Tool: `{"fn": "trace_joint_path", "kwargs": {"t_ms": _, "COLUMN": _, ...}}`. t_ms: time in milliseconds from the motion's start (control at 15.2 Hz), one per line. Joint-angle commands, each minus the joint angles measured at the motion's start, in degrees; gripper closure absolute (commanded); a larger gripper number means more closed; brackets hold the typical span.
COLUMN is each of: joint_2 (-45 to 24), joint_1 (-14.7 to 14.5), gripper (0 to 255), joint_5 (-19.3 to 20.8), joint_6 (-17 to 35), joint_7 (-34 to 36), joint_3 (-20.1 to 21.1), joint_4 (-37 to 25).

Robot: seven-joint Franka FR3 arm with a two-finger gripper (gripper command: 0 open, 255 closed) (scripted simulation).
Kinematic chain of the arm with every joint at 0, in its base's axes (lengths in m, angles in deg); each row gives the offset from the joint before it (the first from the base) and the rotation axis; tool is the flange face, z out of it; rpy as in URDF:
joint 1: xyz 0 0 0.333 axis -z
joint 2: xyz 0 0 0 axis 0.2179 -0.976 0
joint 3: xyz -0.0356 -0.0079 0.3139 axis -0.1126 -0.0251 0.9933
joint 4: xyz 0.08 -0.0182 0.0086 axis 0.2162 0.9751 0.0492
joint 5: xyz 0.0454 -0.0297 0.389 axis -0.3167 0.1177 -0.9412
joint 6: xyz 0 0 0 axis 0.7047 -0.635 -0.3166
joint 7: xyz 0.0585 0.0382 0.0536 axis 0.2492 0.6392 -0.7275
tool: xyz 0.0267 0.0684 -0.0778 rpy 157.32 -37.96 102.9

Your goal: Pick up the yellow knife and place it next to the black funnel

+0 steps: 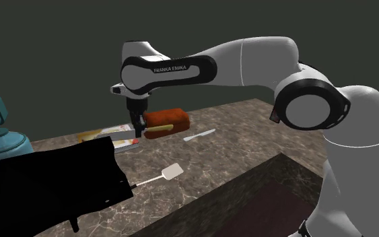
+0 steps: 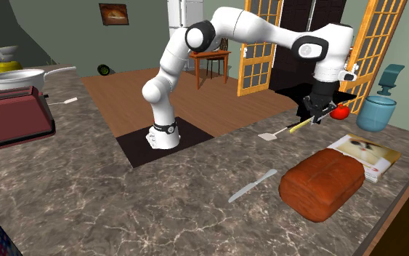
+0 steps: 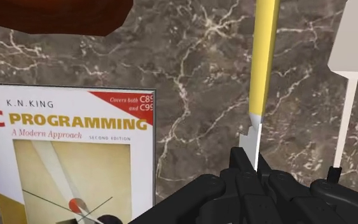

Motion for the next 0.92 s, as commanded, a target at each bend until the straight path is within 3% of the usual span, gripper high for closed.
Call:
{"fn": "trace_joint_path", "kwargs": {"t_ms": 0, "joint_2": -0.2, "joint_1": -0.1, "gripper": 255, "joint_5": -0.1, "joint_6": 1.5, "joint_7": 0.0, "joint_3": 0.1, "joint_4": 1.4}}
{"fn": "trace_joint_path", "kwargs": {"t_ms": 858, "joint_2": -2.5, "joint_1": -0.2, "gripper": 255, "joint_5": -0.6, "joint_6": 10.2, "joint_7": -0.6, "joint_3": 0.4, "joint_4": 7.7}}
